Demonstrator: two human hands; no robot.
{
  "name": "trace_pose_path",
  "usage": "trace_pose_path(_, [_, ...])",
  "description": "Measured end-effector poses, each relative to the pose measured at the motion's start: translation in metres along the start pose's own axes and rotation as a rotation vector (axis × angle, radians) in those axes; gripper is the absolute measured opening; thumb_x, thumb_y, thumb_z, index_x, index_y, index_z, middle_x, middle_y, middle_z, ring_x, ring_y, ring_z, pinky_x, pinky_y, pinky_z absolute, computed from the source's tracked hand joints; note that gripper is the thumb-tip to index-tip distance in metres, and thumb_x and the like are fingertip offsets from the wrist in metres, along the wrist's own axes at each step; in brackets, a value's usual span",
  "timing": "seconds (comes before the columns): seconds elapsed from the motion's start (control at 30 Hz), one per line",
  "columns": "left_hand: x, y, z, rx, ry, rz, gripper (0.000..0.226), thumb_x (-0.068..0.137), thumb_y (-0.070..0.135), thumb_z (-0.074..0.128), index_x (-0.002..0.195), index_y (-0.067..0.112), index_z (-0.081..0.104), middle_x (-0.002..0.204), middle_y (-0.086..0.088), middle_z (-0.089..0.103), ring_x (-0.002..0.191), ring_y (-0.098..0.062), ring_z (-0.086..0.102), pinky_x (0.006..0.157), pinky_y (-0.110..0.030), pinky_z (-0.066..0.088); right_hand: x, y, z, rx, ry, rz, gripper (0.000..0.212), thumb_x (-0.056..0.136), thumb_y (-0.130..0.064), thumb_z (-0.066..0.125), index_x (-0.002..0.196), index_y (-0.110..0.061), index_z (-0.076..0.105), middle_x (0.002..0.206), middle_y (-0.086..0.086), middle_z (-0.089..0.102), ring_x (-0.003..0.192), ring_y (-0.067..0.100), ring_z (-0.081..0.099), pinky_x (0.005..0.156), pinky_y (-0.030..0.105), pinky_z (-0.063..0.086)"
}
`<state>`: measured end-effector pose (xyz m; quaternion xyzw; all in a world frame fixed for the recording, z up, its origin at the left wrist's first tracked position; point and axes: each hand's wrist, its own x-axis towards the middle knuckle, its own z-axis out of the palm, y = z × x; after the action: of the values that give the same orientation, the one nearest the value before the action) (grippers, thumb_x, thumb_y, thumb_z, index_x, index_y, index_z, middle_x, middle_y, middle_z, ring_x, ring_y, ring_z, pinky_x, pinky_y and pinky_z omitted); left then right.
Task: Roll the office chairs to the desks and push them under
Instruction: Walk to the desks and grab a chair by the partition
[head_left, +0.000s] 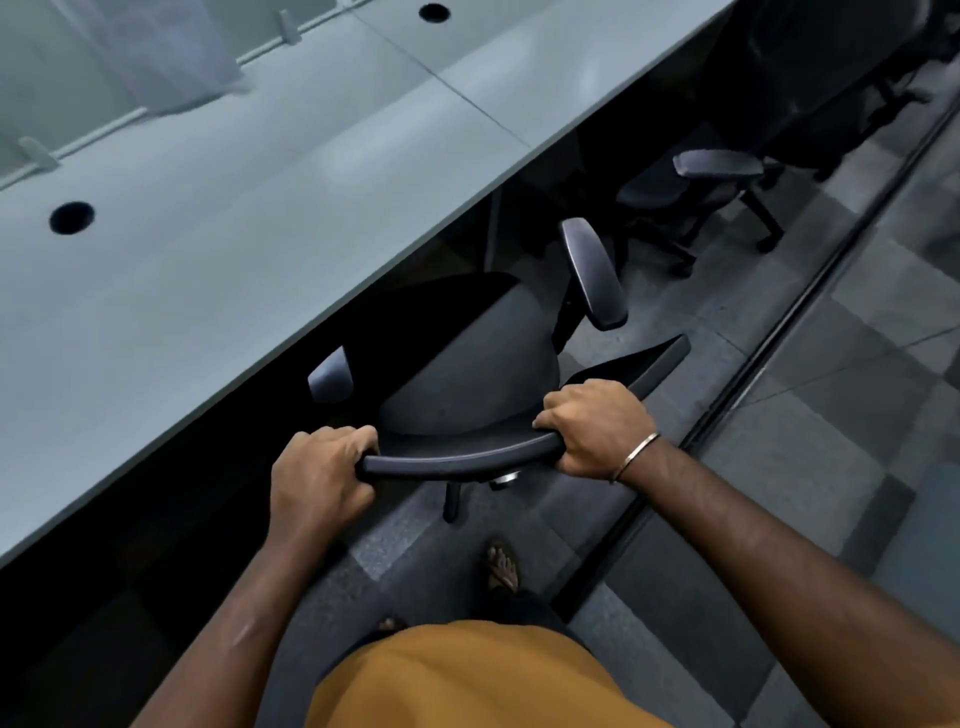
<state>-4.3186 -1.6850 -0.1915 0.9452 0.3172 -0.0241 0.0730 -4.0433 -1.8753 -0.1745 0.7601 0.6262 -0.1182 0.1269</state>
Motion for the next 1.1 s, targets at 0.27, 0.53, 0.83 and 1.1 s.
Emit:
trace_pose_path(0.27, [-0.107,-0.082,-0.004,-0.003,0.004,-0.161,0.032,0.050,0.011,0.070,0.071,0.026,0.052,0.063,0.007,0.054,0.063,-0.024,0.055,0.058,-0.033,0.033,0.010,-0.121,-0.012,-0.001,0.018,-0.165,0.019,0.068,-0.044,0.061,0.077,-0.028,0.067,0.076,-0.007,0.057,0.074,0.018,0.063,0.060,0.035,0.049])
trace_pose_path(0.53, [-0.220,-0.143,-0.011,-0.041,0.033,-0.294,0.036,0.051,0.002,0.076,0.069,0.027,0.058,0.060,0.011,0.053,0.059,-0.019,0.050,0.058,-0.029,0.030,0.000,-0.240,-0.009,0.012,0.054,-0.297,0.018,0.061,-0.041,0.068,0.073,-0.028,0.065,0.074,-0.008,0.056,0.068,0.018,0.061,0.055,0.032,0.044])
trace_pose_path(0.83, [-0.335,-0.204,-0.005,-0.068,-0.005,-0.475,0.032,0.062,0.009,0.082,0.073,0.029,0.059,0.065,0.014,0.054,0.067,-0.017,0.052,0.065,-0.037,0.043,-0.008,-0.356,-0.011,0.020,0.102,-0.470,0.018,0.063,-0.039,0.064,0.076,-0.028,0.066,0.075,-0.006,0.058,0.068,0.021,0.062,0.053,0.033,0.047])
trace_pose_path(1.1, [-0.399,-0.207,-0.007,-0.087,-0.044,-0.445,0.046,0.060,0.028,0.080,0.103,0.038,0.067,0.089,0.017,0.062,0.086,-0.015,0.063,0.087,-0.039,0.046,-0.006,-0.435,-0.014,0.030,0.152,-0.613,0.019,0.069,-0.040,0.067,0.083,-0.028,0.066,0.078,-0.006,0.059,0.069,0.021,0.062,0.054,0.032,0.047])
